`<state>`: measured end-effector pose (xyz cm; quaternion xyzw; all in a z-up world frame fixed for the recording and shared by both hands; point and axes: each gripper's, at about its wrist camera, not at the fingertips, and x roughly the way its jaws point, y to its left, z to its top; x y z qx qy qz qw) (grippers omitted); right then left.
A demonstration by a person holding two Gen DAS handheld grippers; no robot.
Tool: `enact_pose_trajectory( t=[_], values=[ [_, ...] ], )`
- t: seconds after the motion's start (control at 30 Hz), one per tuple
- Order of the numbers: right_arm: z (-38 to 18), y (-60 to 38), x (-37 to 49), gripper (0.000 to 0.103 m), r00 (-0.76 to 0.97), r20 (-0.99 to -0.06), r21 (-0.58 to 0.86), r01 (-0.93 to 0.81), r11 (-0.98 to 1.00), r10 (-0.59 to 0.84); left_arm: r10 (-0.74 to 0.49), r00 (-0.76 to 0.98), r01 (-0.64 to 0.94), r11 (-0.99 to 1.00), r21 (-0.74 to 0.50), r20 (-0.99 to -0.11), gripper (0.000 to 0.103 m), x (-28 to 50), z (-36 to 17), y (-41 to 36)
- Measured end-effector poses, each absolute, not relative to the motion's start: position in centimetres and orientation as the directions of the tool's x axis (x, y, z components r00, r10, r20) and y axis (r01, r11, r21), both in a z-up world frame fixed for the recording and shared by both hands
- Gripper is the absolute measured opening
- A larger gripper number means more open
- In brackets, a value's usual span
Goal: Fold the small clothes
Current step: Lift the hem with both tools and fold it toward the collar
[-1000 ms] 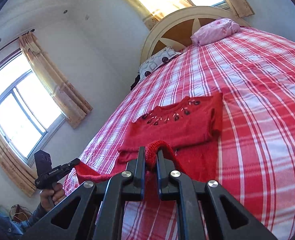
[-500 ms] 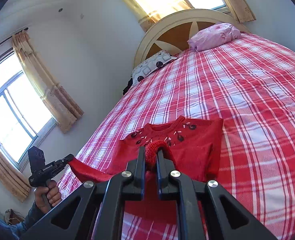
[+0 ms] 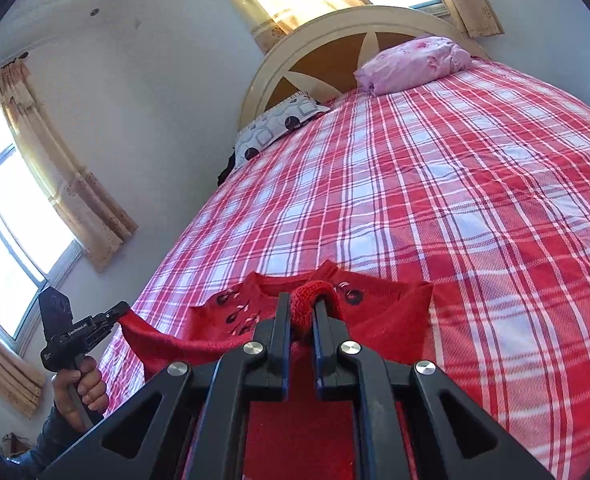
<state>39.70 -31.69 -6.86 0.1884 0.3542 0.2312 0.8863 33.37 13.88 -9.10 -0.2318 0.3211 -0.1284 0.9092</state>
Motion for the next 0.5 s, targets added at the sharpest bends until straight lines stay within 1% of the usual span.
enact_pose_trajectory(
  t=[0.27,0.5],
  values=[
    [-11.4,-30.7,46.8,0.008,0.597,-0.602,0.515,-0.217,0.829,0.530,-0.342,0.728,0.020,0.877,-0.480,-0.594,0.004,39.6,-12.7,14.2],
    [-15.3,-30.1,50.9,0.008,0.545,-0.663,0.506,-0.178,0.844,0.513,-0.311,0.685,-0.024,0.894,-0.447,-0.659,0.004,42.7,-15.9,13.9]
  ],
)
